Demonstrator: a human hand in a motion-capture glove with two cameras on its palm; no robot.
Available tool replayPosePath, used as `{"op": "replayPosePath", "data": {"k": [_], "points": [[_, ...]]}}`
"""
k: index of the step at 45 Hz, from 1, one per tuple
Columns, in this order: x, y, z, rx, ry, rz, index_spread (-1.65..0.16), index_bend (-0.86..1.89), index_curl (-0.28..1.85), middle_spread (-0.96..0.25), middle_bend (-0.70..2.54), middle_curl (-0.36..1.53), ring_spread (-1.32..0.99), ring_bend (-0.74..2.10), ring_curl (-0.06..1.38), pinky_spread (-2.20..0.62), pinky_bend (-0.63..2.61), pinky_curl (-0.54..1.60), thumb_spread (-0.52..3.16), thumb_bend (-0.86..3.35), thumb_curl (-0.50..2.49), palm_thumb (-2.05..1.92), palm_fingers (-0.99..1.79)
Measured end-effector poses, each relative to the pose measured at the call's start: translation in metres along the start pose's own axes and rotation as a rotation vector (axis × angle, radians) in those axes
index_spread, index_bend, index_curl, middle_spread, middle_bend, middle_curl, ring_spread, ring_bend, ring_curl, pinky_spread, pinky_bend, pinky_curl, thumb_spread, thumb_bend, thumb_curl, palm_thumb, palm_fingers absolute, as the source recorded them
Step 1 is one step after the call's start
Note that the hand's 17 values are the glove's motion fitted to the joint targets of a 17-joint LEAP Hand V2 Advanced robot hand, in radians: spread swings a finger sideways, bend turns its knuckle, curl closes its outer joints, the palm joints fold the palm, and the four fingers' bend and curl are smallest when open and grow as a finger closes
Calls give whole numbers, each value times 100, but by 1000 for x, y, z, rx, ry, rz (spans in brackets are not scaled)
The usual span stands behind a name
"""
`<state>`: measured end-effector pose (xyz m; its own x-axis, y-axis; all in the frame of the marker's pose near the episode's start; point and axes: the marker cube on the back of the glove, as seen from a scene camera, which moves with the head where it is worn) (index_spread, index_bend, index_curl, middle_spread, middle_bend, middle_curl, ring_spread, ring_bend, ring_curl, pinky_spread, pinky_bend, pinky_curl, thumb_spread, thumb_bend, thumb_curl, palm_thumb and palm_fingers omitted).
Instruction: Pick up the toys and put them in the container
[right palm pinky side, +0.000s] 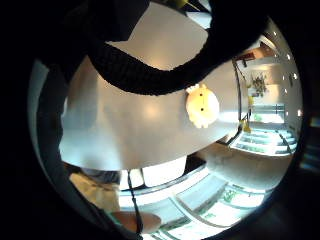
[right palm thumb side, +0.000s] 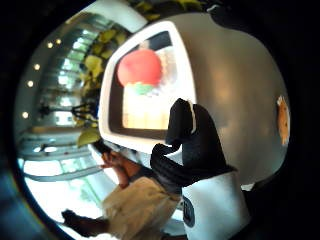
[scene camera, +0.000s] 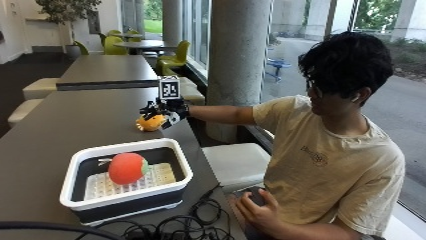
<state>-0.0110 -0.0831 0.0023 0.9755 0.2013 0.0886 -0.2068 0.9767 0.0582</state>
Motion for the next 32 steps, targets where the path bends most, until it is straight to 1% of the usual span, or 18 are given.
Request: {"op": "replayPosePath", "data": {"k": [5, 10, 14, 16, 19, 21, 27, 32], "points": [[12, 21, 9, 12, -61, 78, -31, 24, 47, -3, 13, 34, -5, 19, 38, 2, 87, 31, 147, -1, 32, 10, -10], [45, 40, 13, 20, 101, 83, -30, 19, 46, -3, 13, 32, -4, 17, 37, 2, 87, 32, 146, -3, 30, 4, -14], [61, 55, 17, 9, 85, 89, -30, 15, 44, -2, 13, 30, -3, 17, 36, 2, 86, 32, 142, -4, 29, -3, -16], [52, 59, 14, 8, 73, 84, -29, 15, 43, -2, 13, 30, -3, 17, 35, 2, 86, 32, 140, -5, 28, -5, -17], [15, 59, 4, 12, 54, 89, -29, 15, 42, -2, 13, 29, -3, 16, 34, 2, 86, 32, 137, -5, 27, -6, -18], [3, 61, 1, 14, 44, 94, -29, 15, 41, -2, 13, 28, -3, 16, 34, 3, 85, 32, 136, -5, 26, -6, -18], [11, 67, 0, 28, 59, 63, -29, 15, 40, -2, 13, 27, -2, 16, 32, 3, 85, 33, 133, -5, 23, -7, -18], [17, 72, 2, 30, 53, 87, -29, 15, 39, -2, 13, 26, -2, 15, 31, 3, 84, 33, 131, -5, 22, -7, -18]]}}
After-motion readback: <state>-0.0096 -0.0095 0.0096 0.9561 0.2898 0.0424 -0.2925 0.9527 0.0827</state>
